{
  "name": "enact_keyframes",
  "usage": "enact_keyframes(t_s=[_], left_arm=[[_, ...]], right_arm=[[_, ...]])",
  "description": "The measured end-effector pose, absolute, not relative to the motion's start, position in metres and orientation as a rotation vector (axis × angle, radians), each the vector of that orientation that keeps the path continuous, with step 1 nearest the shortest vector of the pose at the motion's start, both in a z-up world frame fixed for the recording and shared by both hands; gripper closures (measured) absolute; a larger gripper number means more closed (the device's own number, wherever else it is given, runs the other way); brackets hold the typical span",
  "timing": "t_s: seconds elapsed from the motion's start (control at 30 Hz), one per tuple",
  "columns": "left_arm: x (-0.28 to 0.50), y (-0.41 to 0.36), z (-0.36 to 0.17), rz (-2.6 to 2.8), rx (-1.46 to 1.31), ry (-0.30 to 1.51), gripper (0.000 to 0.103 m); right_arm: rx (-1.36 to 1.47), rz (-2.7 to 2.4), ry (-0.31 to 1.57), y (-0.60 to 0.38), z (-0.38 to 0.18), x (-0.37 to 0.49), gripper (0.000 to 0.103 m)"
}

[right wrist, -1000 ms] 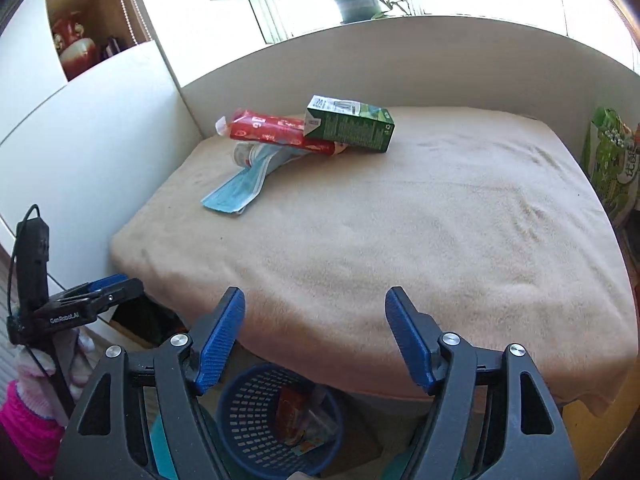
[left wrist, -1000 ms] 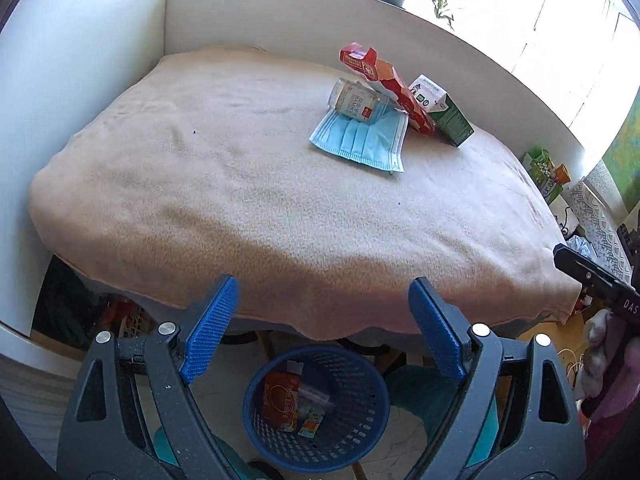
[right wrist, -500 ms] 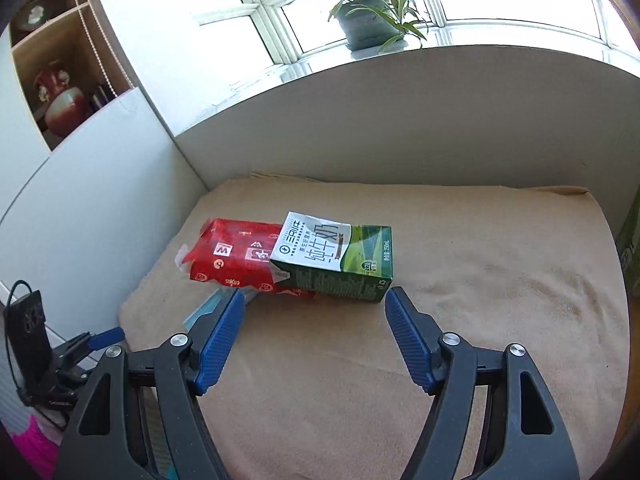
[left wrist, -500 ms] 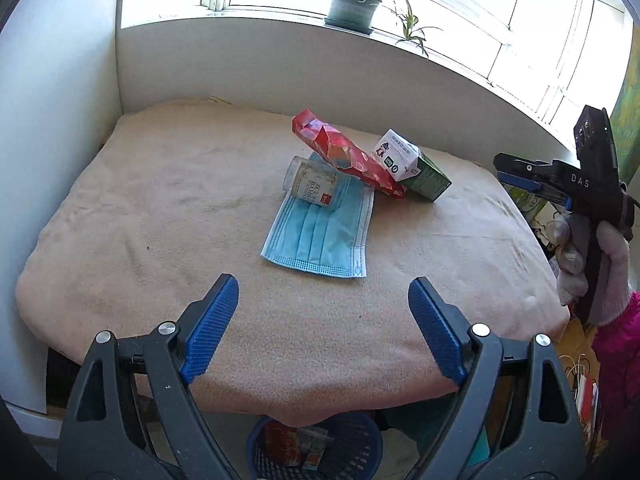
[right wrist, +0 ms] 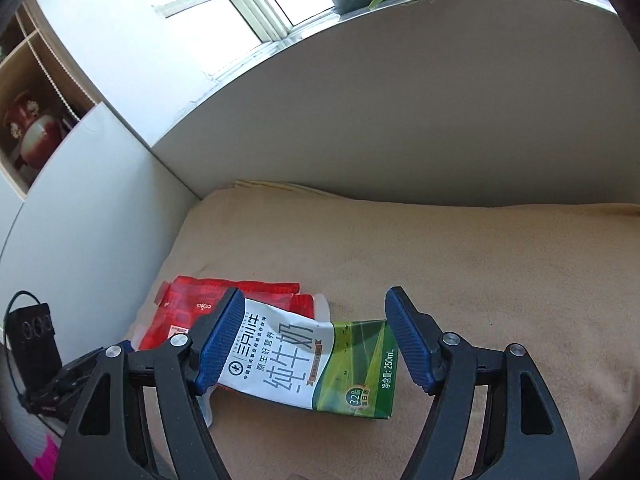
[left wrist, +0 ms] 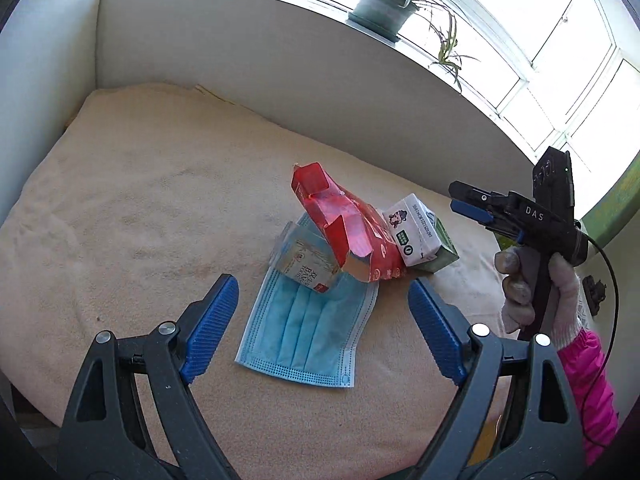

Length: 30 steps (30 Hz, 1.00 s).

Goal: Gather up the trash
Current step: 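Grasp the red plastic wrapper with the left tool while the right tool grasps the green milk carton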

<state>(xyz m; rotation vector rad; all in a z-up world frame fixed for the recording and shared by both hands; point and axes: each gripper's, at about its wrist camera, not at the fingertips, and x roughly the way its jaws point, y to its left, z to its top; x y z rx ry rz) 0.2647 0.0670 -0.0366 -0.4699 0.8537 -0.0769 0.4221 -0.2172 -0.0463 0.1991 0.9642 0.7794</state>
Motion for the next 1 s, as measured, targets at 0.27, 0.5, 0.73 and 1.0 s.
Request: enact_keyframes(t_s=[0.27,0.5,0.73,1.0], left_arm=[[0.313,0.079,-0.057,-0.106,-0.61,0.894,0.023],[0.328,0.078,-0.062,-0.137,-0.635,0.898,0.04],[0.333,0.066,-0.055,-0.155,-0.593,0.886,0.059],[0.315,0.055,-0.051,-0.166,-0.561,0.867,0.066]], right_arm=[[0.236,0.812,1.029,-0.206,-0.065,0.439,0.031],[0.291,0.864,1.082,-0.219,-0.072,0.436,0.031],[0.281,0.928,1.097,-0.235,-0.068,0.412,0.031],[0.146,1.005,1.132,-0.235,-0.07,0.366,0.031]])
